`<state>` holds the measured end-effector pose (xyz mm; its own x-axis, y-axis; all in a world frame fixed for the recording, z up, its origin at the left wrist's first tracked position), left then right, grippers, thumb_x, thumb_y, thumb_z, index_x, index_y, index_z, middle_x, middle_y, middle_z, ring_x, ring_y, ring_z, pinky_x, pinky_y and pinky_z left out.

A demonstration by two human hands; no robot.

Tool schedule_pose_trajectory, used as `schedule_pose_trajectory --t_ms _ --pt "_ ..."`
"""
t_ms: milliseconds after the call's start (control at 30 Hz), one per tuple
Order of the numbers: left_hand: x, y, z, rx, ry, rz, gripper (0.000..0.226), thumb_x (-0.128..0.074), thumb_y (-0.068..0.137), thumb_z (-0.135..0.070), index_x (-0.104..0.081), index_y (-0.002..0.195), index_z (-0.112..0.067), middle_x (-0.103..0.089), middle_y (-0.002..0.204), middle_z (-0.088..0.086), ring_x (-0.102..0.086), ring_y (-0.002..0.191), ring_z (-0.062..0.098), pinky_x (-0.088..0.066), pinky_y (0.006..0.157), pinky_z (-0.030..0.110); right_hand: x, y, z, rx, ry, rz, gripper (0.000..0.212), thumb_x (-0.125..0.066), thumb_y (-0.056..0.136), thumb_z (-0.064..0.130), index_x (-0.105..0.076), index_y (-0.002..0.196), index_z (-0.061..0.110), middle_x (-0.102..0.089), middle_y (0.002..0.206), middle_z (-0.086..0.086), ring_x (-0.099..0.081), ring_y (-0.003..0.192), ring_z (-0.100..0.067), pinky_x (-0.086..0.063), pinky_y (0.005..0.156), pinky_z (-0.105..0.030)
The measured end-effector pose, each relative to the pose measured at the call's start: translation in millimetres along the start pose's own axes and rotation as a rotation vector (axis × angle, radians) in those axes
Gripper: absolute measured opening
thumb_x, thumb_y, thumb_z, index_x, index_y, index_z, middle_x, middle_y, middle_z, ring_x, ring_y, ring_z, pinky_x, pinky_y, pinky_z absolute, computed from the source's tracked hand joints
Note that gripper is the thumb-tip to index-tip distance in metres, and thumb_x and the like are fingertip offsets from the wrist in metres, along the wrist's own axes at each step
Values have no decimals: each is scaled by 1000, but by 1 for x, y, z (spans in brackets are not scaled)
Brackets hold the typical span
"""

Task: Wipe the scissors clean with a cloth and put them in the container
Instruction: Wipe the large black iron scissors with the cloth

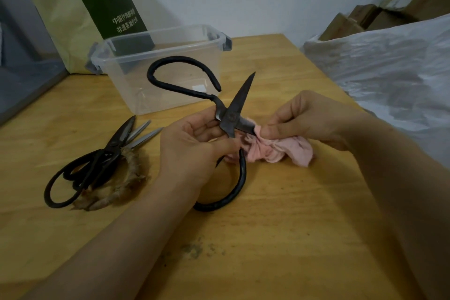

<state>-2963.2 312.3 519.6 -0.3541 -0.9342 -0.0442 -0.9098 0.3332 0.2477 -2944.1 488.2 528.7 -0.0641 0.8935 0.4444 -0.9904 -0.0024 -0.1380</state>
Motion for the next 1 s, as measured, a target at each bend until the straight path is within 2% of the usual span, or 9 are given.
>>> schedule_pose_trajectory --t_ms 100,267,400,500,600,667,800,900,1000 --pt "1 -1 2 3 7 -10 43 -68 66 21 -68 98 -6 -75 84 1 -71 75 11 -55 59 19 -2 0 1 33 6 -35 32 -76 51 32 -77 76 13 -74 76 -7 -70 75 -15 -55 73 -25" --pt "-1 0 2 14 -13 -9 45 -71 65 17 -67 104 -5 -74 92 6 -70 78 13 -56 58 22 -16 12 13 96 140 -133 22 -77 63 26 -75 77 9 -74 74 -8 -68 64 -12 -53 59 -22" --pt "1 1 2 12 -18 -36 48 -70 63 21 -67 106 0 -75 91 4 -72 78 13 -56 63 20 -2 2 1 14 -4 -22 29 -74 55 32 -76 75 11 -74 73 -8 -68 66 -13 -54 62 -22" --pt "1 1 4 13 -1 -32 43 -70 65 20 -68 98 -8 -75 87 1 -71 77 11 -55 64 19 1 -1 -2 23 -4 -20 30 -75 54 30 -76 76 8 -74 76 -11 -68 69 -16 -56 64 -22" --pt "0 -1 5 21 3 -6 45 -68 68 20 -68 105 -6 -75 86 3 -70 74 14 -58 61 25 -12 9 8 90 99 -120 16 -78 66 24 -76 73 10 -73 72 -8 -66 62 -10 -53 58 -20" --pt "0 0 5 14 4 -29 48 -69 68 19 -66 111 -2 -75 89 3 -70 76 12 -56 62 21 -17 15 13 103 128 -163 8 -78 70 18 -75 75 12 -74 73 -7 -67 64 -10 -54 61 -20" --pt "1 1 4 13 -1 -55 51 -72 64 19 -65 111 1 -74 93 6 -71 78 14 -58 63 24 -7 8 8 66 29 -93 16 -78 64 24 -76 75 13 -74 72 -5 -67 65 -9 -53 63 -20" --pt "0 2 5 11 -11 -49 48 -72 63 19 -67 103 -7 -74 89 -2 -71 76 8 -54 62 17 2 0 0 27 0 -33 28 -76 56 25 -76 79 9 -74 72 -3 -69 69 -9 -54 69 -22" --pt "0 1 4 4 5 -37 45 -72 65 17 -68 104 -6 -75 90 0 -71 80 10 -54 64 16 -4 5 3 56 54 -60 18 -77 64 20 -76 77 8 -74 72 -7 -67 65 -10 -54 63 -22"
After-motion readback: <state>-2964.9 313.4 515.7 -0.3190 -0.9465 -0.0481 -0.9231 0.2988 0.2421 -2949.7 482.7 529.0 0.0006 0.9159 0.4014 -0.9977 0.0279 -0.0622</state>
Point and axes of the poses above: each hand's wrist, its own y-axis towards the middle knuckle, its own x-axis out of the back of the hand, z = x × y, the point moved 5 cm from there along y, towards the middle knuckle
